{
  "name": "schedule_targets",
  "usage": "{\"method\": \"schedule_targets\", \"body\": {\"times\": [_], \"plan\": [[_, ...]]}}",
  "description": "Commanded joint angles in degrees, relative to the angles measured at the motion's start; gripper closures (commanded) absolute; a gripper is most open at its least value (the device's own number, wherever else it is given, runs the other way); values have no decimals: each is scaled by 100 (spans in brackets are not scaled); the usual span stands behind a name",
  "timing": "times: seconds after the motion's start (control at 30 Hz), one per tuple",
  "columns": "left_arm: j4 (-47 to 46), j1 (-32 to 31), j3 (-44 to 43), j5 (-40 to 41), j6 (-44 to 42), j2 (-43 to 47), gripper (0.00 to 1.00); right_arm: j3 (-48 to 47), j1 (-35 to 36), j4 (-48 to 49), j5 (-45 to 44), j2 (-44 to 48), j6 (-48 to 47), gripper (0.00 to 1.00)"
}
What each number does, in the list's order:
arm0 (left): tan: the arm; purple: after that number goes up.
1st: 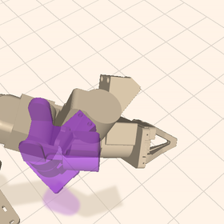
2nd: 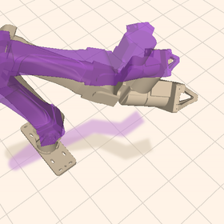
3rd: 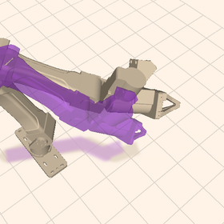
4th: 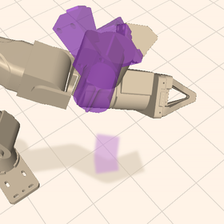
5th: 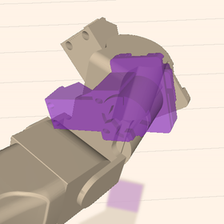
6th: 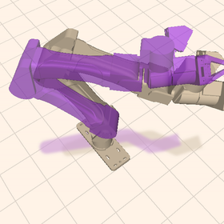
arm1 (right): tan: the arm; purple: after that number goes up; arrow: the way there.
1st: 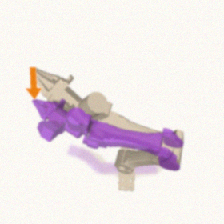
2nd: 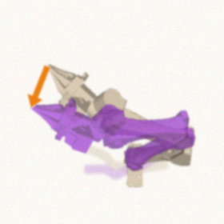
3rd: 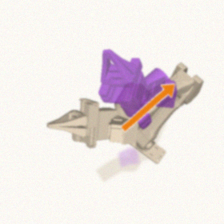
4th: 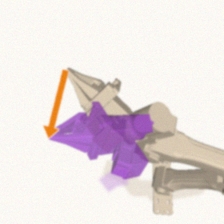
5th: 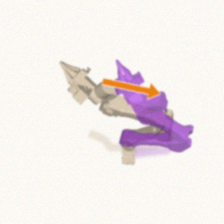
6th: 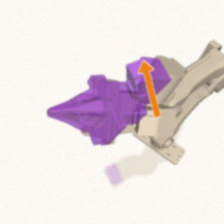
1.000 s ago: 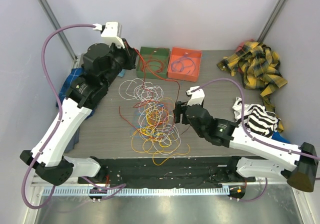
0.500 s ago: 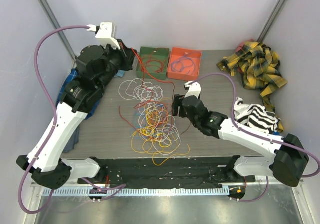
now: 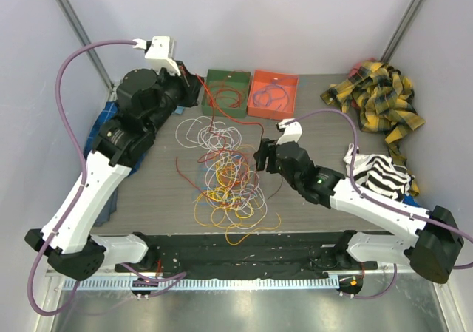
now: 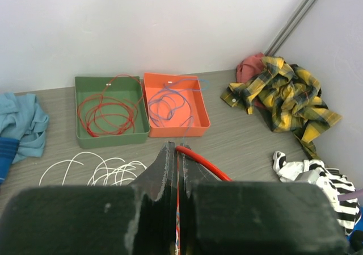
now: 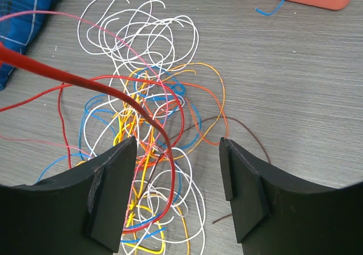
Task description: Untangle the cables
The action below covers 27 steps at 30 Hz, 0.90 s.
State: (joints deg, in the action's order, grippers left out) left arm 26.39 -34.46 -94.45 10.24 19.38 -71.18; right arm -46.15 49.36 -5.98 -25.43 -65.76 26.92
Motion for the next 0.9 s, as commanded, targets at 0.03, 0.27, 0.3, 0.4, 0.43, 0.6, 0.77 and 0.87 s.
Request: {"method": "schedule_targets", "body": {"times": [0.03,0.27,0.3,0.4,0.43,0.6,0.77,0.87], "plan": [[-275,18,32,-171,101,148,100,80,-6,342,152,-165,24,33],[-231,18,-56,-233,119,218,100,-218,-172,492,126,-772,33,64],[-214,18,-38,-233,110,236,100,-271,-216,518,152,-798,-19,70],[-248,18,93,-215,145,341,100,-692,-278,387,126,-816,-195,95],[-275,18,207,-224,154,385,100,-1015,-278,326,83,-799,-344,99],[-503,9,743,-312,408,674,100,-2133,-278,19,116,-562,-687,99],[-916,9,1271,-549,672,807,99,-3697,-278,-315,617,-491,-802,99],[-1250,9,1552,-716,848,851,99,-4243,-270,-177,1074,-395,-750,99]]}}
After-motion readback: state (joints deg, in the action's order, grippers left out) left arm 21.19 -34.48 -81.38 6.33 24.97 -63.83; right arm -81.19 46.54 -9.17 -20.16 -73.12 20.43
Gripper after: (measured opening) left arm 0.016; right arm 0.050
